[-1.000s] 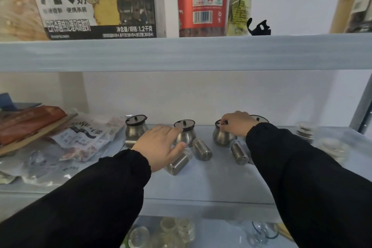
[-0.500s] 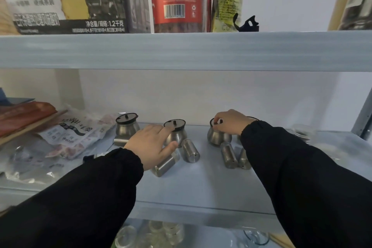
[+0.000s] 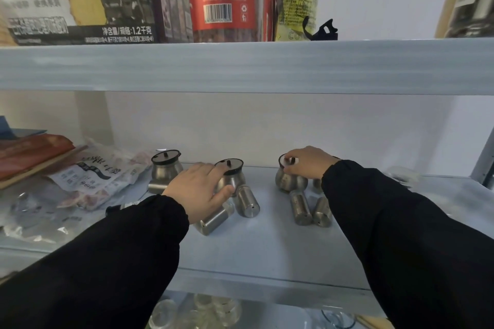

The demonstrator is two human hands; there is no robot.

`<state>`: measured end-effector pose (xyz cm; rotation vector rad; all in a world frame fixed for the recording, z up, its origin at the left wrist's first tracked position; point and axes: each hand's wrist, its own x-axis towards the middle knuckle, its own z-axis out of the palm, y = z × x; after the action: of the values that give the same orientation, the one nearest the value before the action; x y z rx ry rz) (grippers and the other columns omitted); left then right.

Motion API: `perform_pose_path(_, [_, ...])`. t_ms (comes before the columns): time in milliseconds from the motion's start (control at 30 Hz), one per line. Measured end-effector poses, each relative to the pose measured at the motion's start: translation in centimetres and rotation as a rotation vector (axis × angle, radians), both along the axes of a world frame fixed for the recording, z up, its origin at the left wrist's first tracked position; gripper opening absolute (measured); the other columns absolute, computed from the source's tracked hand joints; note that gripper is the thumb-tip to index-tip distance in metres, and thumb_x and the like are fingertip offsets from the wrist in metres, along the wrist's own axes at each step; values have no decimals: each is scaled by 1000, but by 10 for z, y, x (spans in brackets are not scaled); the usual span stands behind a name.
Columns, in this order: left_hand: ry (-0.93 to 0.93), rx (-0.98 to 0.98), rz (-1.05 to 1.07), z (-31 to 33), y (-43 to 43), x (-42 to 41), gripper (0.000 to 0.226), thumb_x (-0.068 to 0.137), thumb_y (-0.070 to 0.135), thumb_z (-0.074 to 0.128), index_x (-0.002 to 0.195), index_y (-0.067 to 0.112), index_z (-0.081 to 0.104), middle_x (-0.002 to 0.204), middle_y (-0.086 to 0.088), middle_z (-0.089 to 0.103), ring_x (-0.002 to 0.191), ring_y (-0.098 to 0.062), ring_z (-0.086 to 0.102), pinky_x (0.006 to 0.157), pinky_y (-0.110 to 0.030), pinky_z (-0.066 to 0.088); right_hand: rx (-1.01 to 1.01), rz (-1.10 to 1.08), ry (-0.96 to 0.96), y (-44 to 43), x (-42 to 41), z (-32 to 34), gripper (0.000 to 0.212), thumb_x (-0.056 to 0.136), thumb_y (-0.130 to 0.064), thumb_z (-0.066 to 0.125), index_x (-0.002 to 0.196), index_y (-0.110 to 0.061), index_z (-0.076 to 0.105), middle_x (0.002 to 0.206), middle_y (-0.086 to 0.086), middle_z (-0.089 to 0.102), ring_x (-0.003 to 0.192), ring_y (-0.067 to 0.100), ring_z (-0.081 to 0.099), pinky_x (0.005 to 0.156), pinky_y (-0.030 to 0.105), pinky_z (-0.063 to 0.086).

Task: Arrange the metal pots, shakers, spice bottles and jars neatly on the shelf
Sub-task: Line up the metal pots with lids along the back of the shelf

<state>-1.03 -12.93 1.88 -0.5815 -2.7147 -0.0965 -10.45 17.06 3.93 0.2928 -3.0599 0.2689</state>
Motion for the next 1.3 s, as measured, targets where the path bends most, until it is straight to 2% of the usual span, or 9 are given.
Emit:
perform_pose_path(100, [3, -2, 1, 0, -1, 0, 75, 86, 69, 12, 143, 27, 37, 132, 0, 57, 125, -22, 47, 102, -41, 41, 15, 65, -31, -1, 3, 5, 42, 93, -38, 56, 134, -27, 56, 134, -1, 58, 116, 23, 54, 91, 32, 41])
perform_pose_path(233, [-5, -1, 3, -2, -1, -2, 74, 86, 68, 12, 145, 29, 34, 132, 0, 57, 126, -23, 47, 101, -41, 41, -25, 104, -57, -5, 6, 9, 42, 93, -19, 51, 133, -29, 57, 136, -1, 56, 116, 22, 53, 87, 28, 37])
perform_pose_path(467, [-5, -5, -6, -4, -5, -3, 72, 87, 68, 13, 146, 30, 32, 126, 0, 58, 123, -23, 48, 99, -39, 42, -25, 167, -37, -16, 9, 9, 46, 92, -11, 48, 134, -29, 57, 136, -2, 56, 117, 20, 52, 85, 24, 33])
perform_pose_path(667, [-3, -18, -1, -7, -12, -5, 70, 90, 66, 15, 147, 29, 31, 125, 0, 59, 122, -22, 49, 99, -41, 42, -10, 174, -23, -17, 12, 9, 45, 94, -11, 45, 134, -27, 57, 135, 1, 57, 115, 22, 53, 84, 25, 34])
perform_pose_path(800, [-8, -29, 9, -9, -16, -4, 72, 90, 67, 14, 147, 28, 31, 121, 1, 59, 120, -21, 49, 98, -41, 43, -22, 164, -31, -17, 15, 11, 43, 94, -10, 47, 133, -27, 57, 133, 2, 57, 101, 16, 48, 82, 25, 33])
perform_pose_path(967, [1, -23, 22, -10, -22, -5, 72, 89, 68, 14, 148, 31, 30, 124, 1, 59, 122, -21, 49, 100, -40, 42, -32, 153, -33, -18, 18, 11, 43, 94, -10, 47, 132, -26, 58, 132, 3, 58, 99, 16, 48, 81, 26, 34])
perform_pose_path(1133, [7, -11, 36, -6, -31, -10, 75, 86, 70, 13, 144, 28, 37, 136, -1, 56, 129, -24, 45, 105, -43, 39, -22, 148, -49, -22, 21, 13, 42, 94, -9, 48, 131, -24, 59, 132, 2, 58, 114, 23, 54, 83, 26, 35])
perform_pose_path(1233, [31, -23, 45, 9, -38, -12, 77, 85, 69, 13, 143, 25, 39, 133, -4, 56, 126, -26, 47, 102, -42, 40, -66, 102, -54, -25, 14, 17, 39, 92, -22, 53, 129, -29, 58, 135, -2, 56, 121, 22, 52, 90, 28, 39])
perform_pose_path(1300, [74, -37, 56, 23, -47, -14, 77, 85, 68, 15, 143, 23, 40, 132, -6, 57, 125, -27, 47, 101, -41, 40, -151, 78, 45, -36, 9, 24, 45, 89, -30, 56, 134, -29, 53, 142, -2, 52, 128, 21, 49, 95, 29, 38])
